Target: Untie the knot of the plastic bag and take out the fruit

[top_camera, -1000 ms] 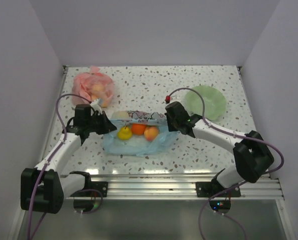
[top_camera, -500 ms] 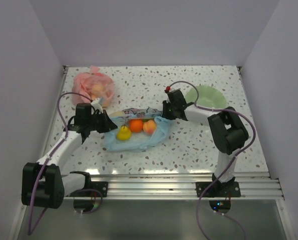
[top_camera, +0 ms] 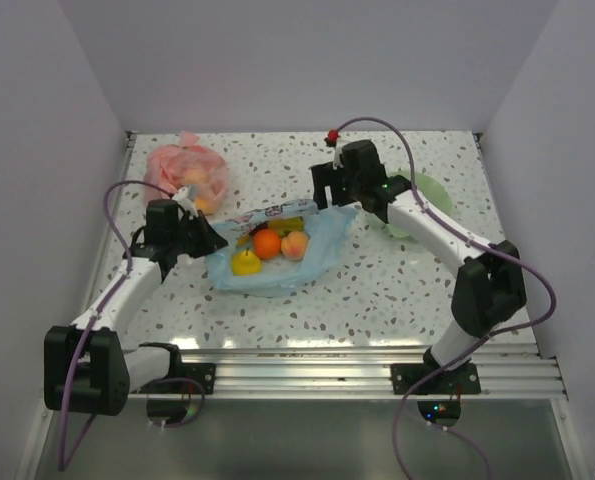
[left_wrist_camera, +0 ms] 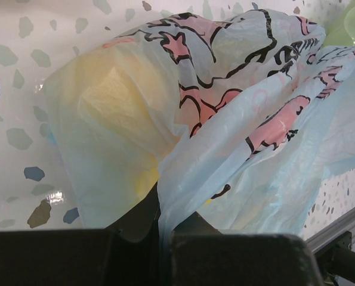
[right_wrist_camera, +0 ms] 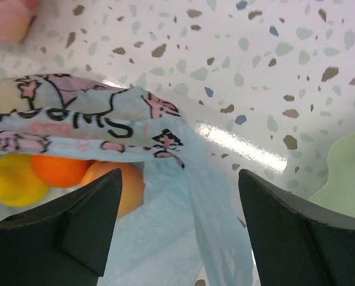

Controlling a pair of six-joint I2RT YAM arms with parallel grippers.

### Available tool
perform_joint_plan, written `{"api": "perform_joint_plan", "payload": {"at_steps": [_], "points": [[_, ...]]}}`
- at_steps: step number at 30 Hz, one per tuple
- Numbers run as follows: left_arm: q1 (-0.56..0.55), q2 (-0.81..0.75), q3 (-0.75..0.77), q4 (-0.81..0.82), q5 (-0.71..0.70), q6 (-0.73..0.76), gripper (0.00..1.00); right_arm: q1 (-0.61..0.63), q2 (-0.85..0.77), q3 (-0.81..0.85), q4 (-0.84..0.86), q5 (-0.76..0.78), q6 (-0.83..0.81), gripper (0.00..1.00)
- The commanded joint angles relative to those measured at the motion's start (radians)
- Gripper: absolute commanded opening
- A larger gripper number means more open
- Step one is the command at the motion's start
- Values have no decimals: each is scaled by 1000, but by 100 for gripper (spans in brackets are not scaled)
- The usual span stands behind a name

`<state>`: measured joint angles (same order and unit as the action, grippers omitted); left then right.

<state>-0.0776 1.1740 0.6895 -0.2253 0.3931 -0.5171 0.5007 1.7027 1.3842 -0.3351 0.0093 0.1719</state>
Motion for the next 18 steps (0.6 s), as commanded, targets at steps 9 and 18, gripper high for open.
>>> {"api": "perform_joint_plan", "payload": {"at_steps": [9, 18], "points": [[-1, -54, -10, 6, -53, -1, 0, 116, -184, -60, -10, -28, -17, 69], [-4, -91, -85, 41, -27, 29, 0, 101, -141, -506, 295, -12, 204, 44]]}}
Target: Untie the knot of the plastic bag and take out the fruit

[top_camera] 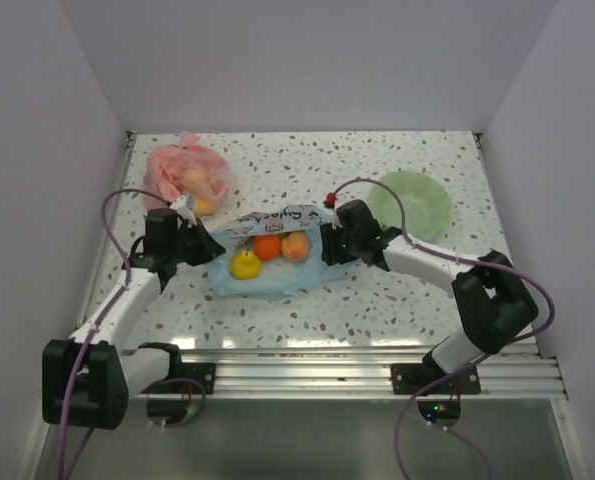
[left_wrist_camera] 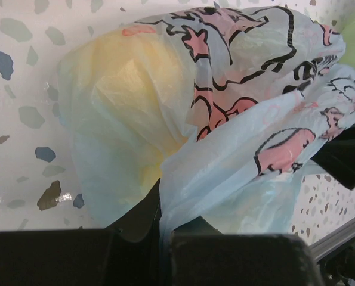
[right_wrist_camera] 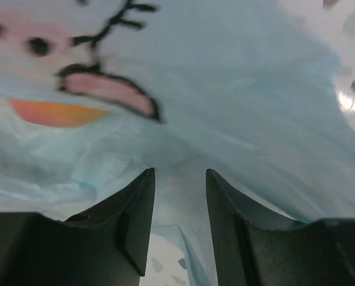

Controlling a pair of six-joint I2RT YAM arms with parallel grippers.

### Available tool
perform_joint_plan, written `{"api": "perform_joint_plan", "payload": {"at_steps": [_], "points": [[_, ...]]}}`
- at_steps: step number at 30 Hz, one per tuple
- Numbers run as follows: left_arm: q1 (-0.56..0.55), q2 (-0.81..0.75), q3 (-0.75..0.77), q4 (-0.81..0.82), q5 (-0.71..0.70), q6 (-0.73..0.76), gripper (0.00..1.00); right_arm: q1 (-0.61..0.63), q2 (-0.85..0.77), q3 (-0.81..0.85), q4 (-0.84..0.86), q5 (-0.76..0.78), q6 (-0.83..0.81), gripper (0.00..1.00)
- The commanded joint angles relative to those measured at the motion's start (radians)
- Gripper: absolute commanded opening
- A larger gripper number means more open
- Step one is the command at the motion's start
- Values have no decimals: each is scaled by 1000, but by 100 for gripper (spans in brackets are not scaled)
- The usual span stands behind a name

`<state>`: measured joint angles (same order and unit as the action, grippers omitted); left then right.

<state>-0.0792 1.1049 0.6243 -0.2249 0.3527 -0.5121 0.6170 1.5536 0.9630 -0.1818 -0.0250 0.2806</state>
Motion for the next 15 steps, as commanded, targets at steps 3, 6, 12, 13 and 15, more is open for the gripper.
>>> {"api": "perform_joint_plan", "payload": {"at_steps": [3, 6, 12, 13, 15], "points": [[-4, -27, -37, 59, 44, 27, 0, -77, 31, -144, 174, 5, 121, 42], [-4, -27, -37, 67, 66, 30, 0, -86, 10, -112, 110, 23, 57, 43], [-5, -34, -15, 59, 75, 30, 0, -31, -121, -8, -37, 40, -53, 54], [-7, -34, -11, 58, 77, 30, 0, -7, -133, 6, -50, 46, -63, 55], [-8, -34, -9, 56, 71, 26, 0, 15, -171, 39, -76, 46, -81, 62]]}}
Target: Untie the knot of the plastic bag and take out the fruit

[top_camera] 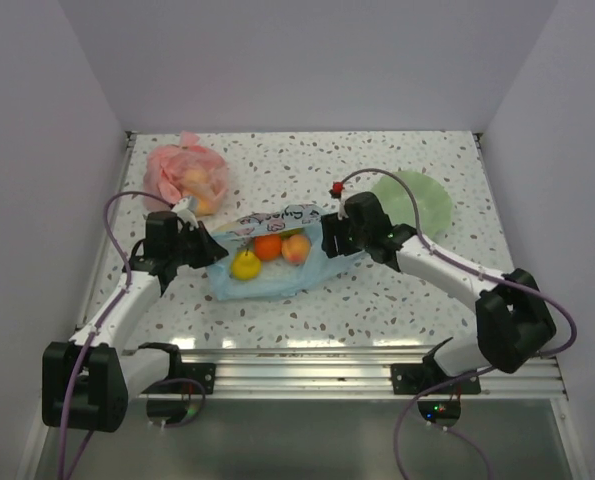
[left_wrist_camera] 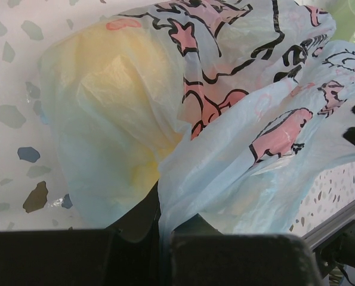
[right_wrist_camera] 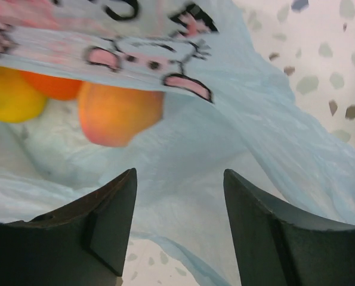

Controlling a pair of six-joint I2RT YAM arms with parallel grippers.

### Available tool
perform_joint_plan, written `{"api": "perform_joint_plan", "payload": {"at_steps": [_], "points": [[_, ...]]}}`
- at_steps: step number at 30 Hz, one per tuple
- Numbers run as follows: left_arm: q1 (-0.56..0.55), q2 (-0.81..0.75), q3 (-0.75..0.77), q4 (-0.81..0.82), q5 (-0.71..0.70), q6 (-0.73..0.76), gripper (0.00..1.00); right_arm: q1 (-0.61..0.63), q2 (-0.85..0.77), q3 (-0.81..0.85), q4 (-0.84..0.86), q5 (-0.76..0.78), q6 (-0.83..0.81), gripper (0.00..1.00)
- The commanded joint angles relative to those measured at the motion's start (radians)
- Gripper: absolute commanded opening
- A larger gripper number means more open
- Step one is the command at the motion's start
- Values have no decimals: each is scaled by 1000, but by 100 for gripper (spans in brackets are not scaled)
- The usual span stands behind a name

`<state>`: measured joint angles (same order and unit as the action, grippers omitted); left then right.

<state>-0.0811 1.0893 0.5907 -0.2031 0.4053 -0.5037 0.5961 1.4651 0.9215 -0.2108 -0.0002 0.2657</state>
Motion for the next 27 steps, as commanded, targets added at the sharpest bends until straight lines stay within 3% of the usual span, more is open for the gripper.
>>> {"api": "perform_joint_plan", "payload": {"at_steps": [1, 5, 11, 21, 27], "points": [[-6, -17, 27, 33, 17, 14, 0, 60, -95, 89, -51, 23, -68, 64], [-9, -26, 34, 22, 1, 7, 0, 113, -108, 151, -53, 3, -100, 77], [-12, -43, 58, 13, -19, 1, 0, 183, 26, 244, -50, -55, -149, 89], [-20, -49, 74, 16, -34, -1, 0, 231, 250, 323, -18, 91, -161, 99], [-32, -45, 60, 14, -40, 2, 0, 235, 349, 332, 20, 144, -160, 99]]}}
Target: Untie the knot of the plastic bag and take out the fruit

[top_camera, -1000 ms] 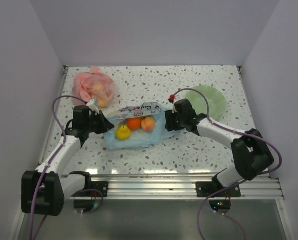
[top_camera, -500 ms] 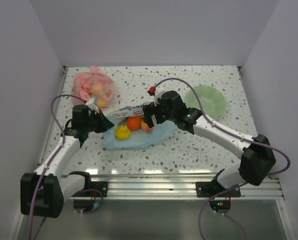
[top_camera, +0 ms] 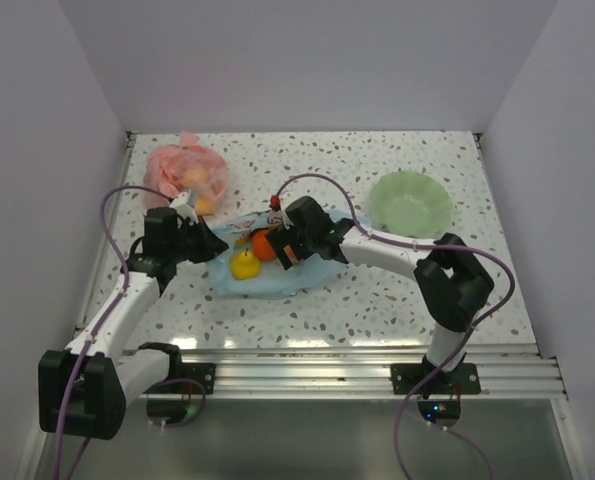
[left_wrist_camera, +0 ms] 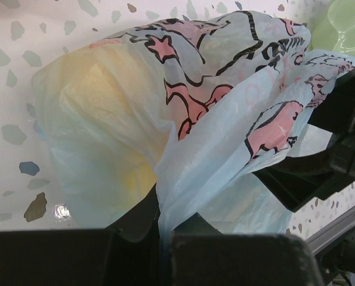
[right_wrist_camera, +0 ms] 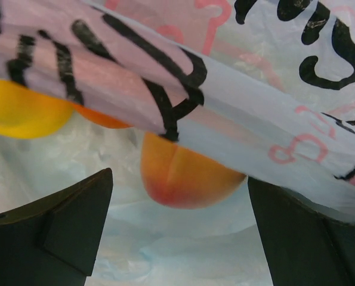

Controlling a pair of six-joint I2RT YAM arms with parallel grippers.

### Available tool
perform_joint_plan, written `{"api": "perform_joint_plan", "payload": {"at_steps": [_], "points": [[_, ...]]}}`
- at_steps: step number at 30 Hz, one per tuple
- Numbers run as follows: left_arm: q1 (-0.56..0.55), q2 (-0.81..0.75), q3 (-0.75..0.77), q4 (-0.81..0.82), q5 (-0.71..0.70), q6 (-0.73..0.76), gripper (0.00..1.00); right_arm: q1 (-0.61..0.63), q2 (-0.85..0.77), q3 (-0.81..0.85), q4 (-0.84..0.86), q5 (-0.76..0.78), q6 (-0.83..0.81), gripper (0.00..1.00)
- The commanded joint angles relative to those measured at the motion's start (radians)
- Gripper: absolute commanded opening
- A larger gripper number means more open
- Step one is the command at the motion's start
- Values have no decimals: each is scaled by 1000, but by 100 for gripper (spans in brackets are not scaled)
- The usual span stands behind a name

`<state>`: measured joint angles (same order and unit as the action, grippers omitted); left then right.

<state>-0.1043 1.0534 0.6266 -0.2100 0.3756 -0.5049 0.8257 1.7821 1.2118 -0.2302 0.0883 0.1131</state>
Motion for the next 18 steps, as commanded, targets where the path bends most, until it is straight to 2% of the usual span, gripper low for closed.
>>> {"api": "perform_joint_plan", "payload": {"at_steps": [1, 6, 10, 13, 14, 18], "points": [[-11, -9, 22, 21, -12, 5, 0, 7, 42, 40, 48, 57, -4, 98], [-21, -18, 10, 8, -37, 14, 0, 6, 66, 28, 98, 71, 7, 93], [-23, -16, 5, 3, -43, 14, 0, 7, 63, 9, 124, 79, 8, 82], [-26, -16, 8, -2, -50, 16, 0, 7, 40, -6, 135, 79, 11, 67], [-26, -16, 12, -5, -58, 14, 0, 7, 28, -11, 141, 79, 16, 54], [-28, -21, 19, -17, -95, 8, 0, 7, -42, -29, 132, 31, 16, 28]]}}
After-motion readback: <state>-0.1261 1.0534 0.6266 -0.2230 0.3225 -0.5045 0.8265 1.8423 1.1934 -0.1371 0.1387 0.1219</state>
